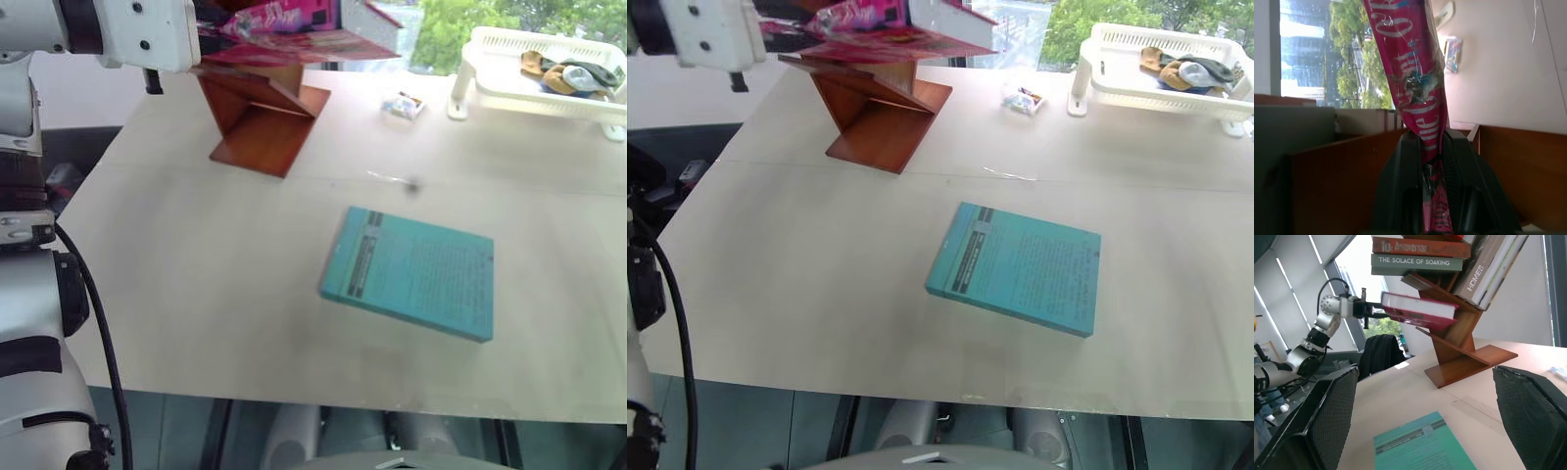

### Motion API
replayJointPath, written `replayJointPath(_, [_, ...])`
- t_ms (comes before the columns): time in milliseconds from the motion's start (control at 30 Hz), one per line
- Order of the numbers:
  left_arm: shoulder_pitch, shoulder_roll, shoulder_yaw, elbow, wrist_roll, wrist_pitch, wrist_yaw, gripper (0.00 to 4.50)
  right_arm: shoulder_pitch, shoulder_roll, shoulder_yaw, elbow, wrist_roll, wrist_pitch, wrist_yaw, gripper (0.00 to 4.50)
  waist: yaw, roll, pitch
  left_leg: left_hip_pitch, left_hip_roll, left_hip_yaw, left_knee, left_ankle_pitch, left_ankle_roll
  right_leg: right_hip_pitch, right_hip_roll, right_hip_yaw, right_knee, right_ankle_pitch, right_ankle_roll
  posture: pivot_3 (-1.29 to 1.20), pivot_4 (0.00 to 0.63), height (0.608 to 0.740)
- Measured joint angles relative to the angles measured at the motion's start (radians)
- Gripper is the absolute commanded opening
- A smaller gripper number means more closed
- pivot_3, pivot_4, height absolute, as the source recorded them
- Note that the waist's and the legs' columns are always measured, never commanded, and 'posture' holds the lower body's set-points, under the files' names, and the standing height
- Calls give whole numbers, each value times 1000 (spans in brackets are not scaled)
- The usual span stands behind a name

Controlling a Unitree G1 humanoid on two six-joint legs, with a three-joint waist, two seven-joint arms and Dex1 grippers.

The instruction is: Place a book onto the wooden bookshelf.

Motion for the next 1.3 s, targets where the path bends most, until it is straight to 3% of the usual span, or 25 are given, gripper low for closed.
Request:
replayJointPath(333, [-109,-15,-73,229,167,-169,118,133,-31,8,-5,-22,34,17,-3,4500,2,0,0,-5,0,0,1,0,0,-5,0,0,1,0,0,0,150,740])
replayJointPath(633, [-158,-15,-142,372,302,-220,207,133,-30,49,-6,-241,115,48,-54,4500,0,0,0,-5,0,0,1,0,0,-6,-1,0,2,0,0,0,150,740])
replayJointPath(1100, [-222,-55,-220,555,434,-286,404,133,-29,55,3,-212,102,49,-68,4500,-1,0,0,-6,0,1,2,0,0,-7,-1,1,4,0,0,0,150,740])
replayJointPath(1300, [-244,-50,-251,610,489,-285,464,2875,-29,53,6,-211,96,49,-68,4500,-2,0,0,-6,0,1,3,0,0,-7,0,1,6,0,0,0,150,740])
